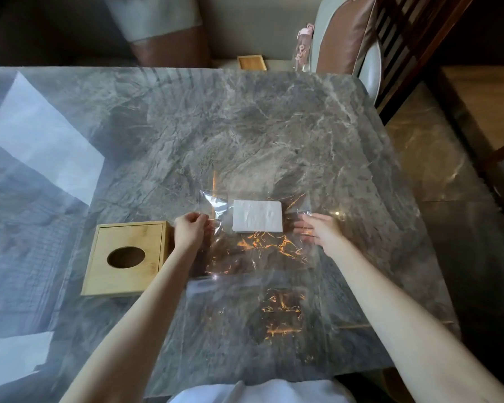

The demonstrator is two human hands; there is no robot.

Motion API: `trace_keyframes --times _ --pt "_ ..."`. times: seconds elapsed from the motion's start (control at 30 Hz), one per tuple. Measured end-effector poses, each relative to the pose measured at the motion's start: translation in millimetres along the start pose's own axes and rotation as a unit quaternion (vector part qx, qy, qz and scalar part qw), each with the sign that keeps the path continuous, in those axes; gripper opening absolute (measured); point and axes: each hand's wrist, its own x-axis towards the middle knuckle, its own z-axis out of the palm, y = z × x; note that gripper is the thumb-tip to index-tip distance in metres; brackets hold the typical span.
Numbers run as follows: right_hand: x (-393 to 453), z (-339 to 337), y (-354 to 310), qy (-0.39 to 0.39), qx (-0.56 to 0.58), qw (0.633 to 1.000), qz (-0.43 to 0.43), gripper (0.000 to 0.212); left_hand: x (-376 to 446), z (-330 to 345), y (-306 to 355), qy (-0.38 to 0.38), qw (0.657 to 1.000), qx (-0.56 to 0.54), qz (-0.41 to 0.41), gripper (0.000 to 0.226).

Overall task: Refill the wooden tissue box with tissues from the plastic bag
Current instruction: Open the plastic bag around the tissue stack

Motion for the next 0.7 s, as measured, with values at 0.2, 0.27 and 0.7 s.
trace_keyframes --times 0.2,0.27,0.7 --pt "-7.8 -10.8 -5.1 -0.010 0.081 0.995 -0.054 0.026 -9.9 0.6 -1.8 0.026 0.993 -0.106 0.044 0.011" --pt "-13.8 -16.9 -8.7 -0.029 0.128 0.988 -0.086 0.022 -16.8 -0.6 -1.5 0.011 0.984 -0.170 0.052 0.011" --pt "-48.5 -35.9 1.4 -0.043 0.188 0.970 -0.149 0.015 -54.3 -8.9 3.7 -0.066 0.961 -0.254 0.082 0.015"
